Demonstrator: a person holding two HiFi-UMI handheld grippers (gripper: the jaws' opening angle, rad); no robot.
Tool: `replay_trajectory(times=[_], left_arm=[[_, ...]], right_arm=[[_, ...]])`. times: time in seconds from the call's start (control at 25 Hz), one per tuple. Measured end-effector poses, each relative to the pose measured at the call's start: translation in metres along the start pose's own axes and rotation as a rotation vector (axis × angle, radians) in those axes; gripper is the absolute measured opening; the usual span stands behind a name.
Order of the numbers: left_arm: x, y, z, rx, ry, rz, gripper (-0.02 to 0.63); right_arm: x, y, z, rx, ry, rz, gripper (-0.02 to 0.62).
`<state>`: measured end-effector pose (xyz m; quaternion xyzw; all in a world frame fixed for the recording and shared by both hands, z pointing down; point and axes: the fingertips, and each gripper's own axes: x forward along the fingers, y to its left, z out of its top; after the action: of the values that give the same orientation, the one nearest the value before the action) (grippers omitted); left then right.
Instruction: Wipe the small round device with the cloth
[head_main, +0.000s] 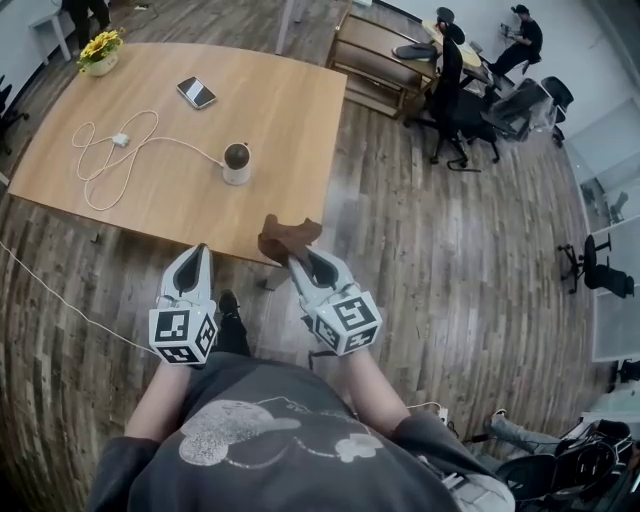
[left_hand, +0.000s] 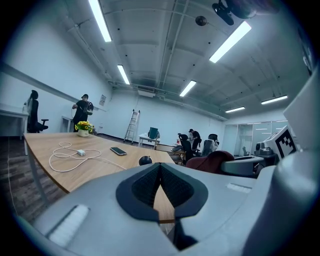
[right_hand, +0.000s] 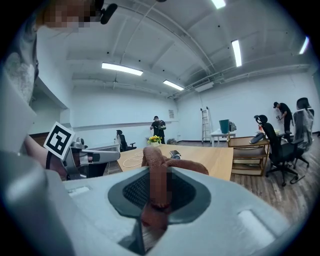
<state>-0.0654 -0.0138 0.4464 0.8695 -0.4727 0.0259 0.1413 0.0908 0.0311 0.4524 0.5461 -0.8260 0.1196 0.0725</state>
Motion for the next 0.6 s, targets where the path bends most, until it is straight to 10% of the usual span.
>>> replay_trajectory(times=[0.6], left_arm=[[0.101,0.059,0.008,-0.035,0.093,-0.100,0.018]], right_arm=[[0.147,-0.025,0.050,-0.021,0.030,0.013,0.061]])
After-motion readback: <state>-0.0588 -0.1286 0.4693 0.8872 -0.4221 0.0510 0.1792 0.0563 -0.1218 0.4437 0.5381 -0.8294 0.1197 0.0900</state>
